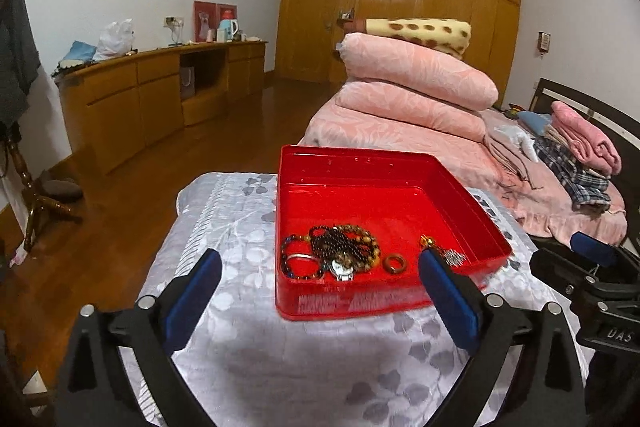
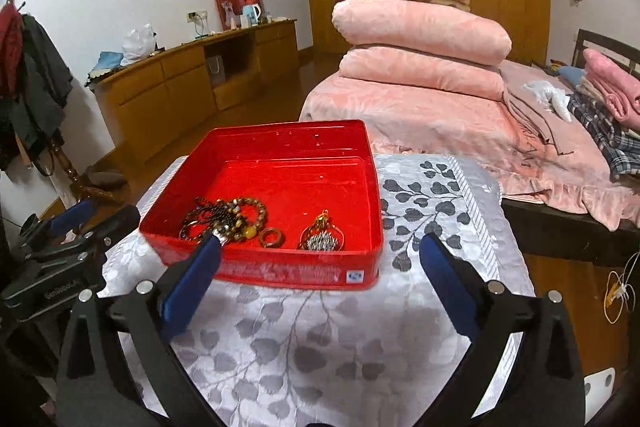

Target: Organize jewelry

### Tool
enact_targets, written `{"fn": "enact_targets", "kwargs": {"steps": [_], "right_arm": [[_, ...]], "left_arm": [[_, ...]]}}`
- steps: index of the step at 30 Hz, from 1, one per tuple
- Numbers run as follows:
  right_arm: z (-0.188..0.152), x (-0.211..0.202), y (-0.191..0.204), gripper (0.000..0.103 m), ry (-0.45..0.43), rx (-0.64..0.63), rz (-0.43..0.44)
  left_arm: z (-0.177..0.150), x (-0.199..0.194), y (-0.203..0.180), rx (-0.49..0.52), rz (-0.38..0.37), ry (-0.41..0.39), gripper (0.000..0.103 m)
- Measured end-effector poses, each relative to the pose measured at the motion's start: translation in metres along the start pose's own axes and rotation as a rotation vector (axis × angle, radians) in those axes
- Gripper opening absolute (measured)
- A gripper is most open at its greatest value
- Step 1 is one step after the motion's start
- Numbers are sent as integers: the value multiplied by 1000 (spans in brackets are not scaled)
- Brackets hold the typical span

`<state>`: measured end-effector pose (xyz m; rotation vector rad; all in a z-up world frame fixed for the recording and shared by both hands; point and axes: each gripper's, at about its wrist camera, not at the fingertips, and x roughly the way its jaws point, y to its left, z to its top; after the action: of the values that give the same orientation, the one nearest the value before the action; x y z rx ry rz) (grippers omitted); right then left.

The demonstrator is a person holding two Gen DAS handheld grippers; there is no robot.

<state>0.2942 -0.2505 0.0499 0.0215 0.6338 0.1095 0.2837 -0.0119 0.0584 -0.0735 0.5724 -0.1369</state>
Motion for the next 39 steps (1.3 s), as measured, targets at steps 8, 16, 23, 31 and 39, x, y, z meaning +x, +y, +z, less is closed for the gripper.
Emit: {"fn": "enact_targets", "kwargs": {"steps": [8,16,23,31,39], "right_arm": [[-29,-27,4,97,-12,9,12],[-50,-43,11,97,2,-10,15],[-62,-60,15,97,-5,-21,18],[-70,-76,23,97,-18,-38,23],[-74,-97,31,97,-48,-56,29]], "left_arm": [[-21,-30,-5,29,8,-26,97],[-39,-47,-7,46,9,-19,97],[-56,-65,-7,66,11,-25,97],[-66,-89,-8,81,10,-44,97],[-72,-110,-11,94,7,-76,97]]}}
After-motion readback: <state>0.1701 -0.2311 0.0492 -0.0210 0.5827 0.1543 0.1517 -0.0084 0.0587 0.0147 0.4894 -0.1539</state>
